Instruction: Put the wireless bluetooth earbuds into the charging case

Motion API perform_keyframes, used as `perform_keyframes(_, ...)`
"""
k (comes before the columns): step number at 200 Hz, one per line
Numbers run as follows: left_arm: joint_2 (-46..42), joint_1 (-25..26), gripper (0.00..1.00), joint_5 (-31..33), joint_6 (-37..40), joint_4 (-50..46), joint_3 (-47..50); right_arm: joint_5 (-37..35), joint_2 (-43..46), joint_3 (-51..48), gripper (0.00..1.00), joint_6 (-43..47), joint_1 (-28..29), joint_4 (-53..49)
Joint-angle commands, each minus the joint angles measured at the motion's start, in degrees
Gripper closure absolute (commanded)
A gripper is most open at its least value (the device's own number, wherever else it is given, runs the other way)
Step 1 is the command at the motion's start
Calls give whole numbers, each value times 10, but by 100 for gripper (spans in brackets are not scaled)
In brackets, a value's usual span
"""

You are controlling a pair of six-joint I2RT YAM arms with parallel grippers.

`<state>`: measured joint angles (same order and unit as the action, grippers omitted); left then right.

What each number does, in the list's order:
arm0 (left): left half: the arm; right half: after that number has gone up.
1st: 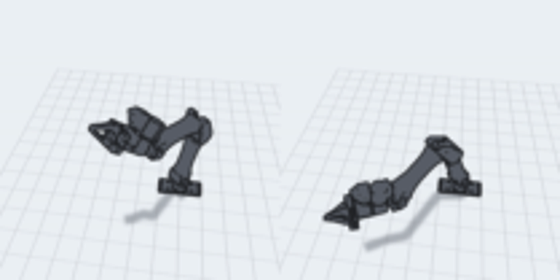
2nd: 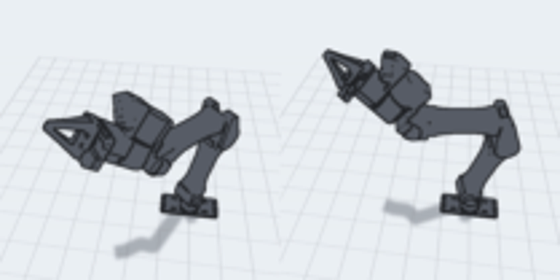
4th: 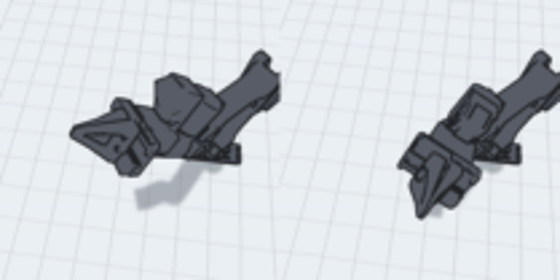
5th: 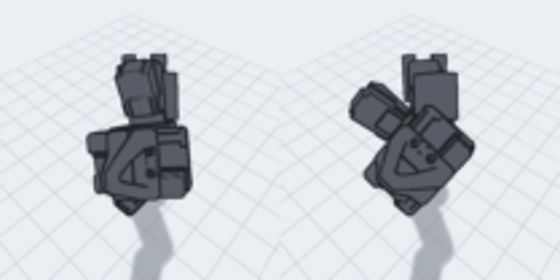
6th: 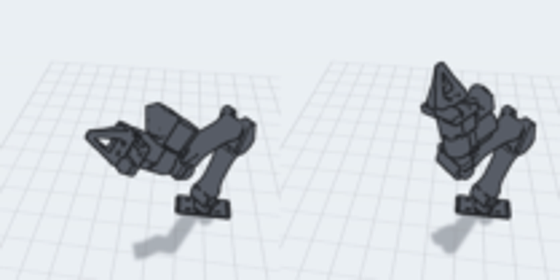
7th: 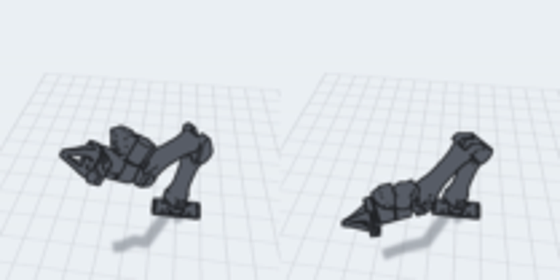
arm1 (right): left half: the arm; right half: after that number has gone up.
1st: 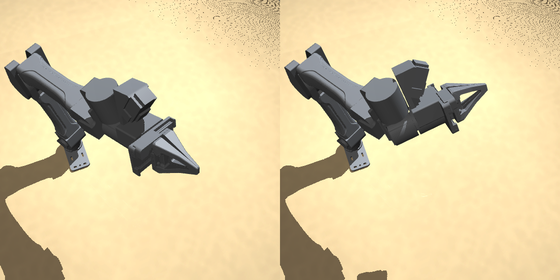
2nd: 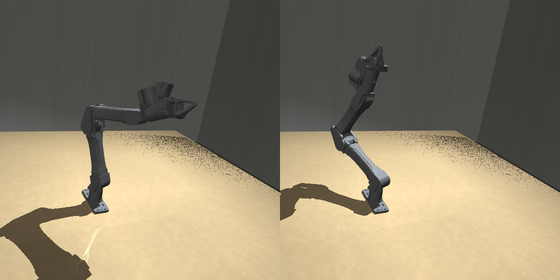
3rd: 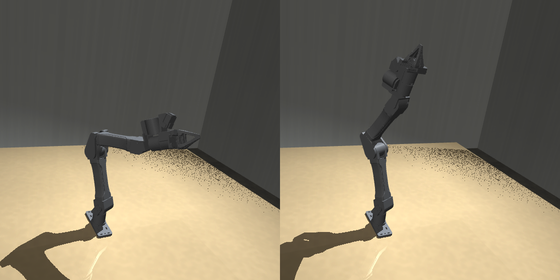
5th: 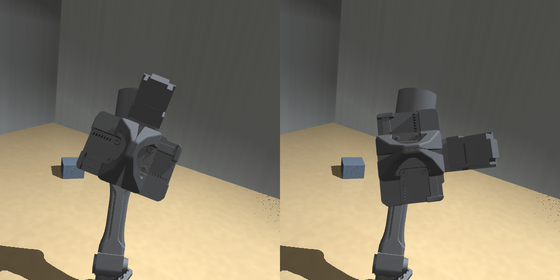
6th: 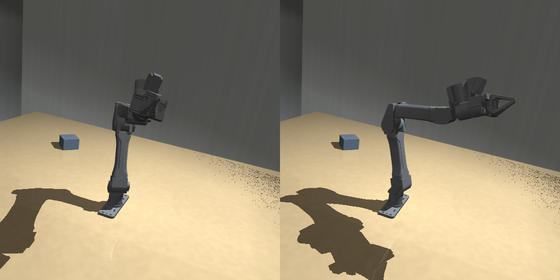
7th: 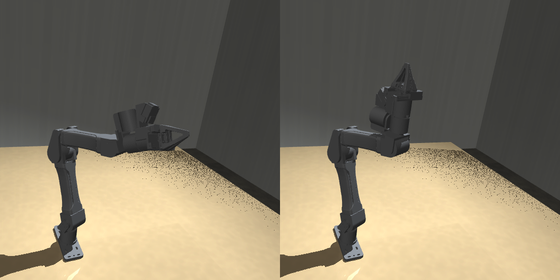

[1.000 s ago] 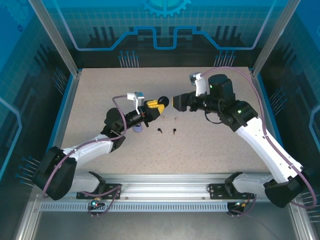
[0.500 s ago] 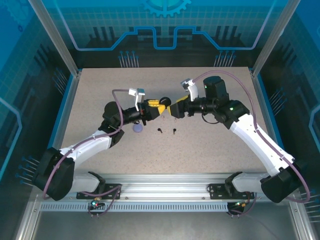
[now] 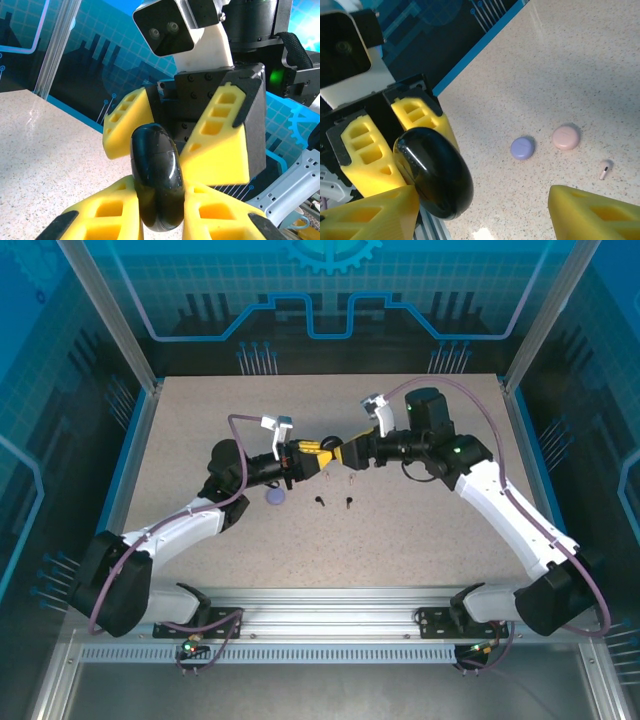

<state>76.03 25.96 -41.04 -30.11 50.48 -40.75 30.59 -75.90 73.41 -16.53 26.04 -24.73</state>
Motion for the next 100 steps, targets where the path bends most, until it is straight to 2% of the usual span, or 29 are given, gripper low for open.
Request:
perform_keyframes(1, -4, -1, 100, -39, -4, 9, -17, -11, -6, 3, 32, -16, -27, 32)
perform_keyframes(65, -9, 0, 100, -45, -4, 7, -15, -27, -1, 3, 35, -28, -45, 24)
perform_keyframes(100, -6, 0, 100, -59, -2, 6, -18, 28, 28, -11, 35, -10, -49, 20)
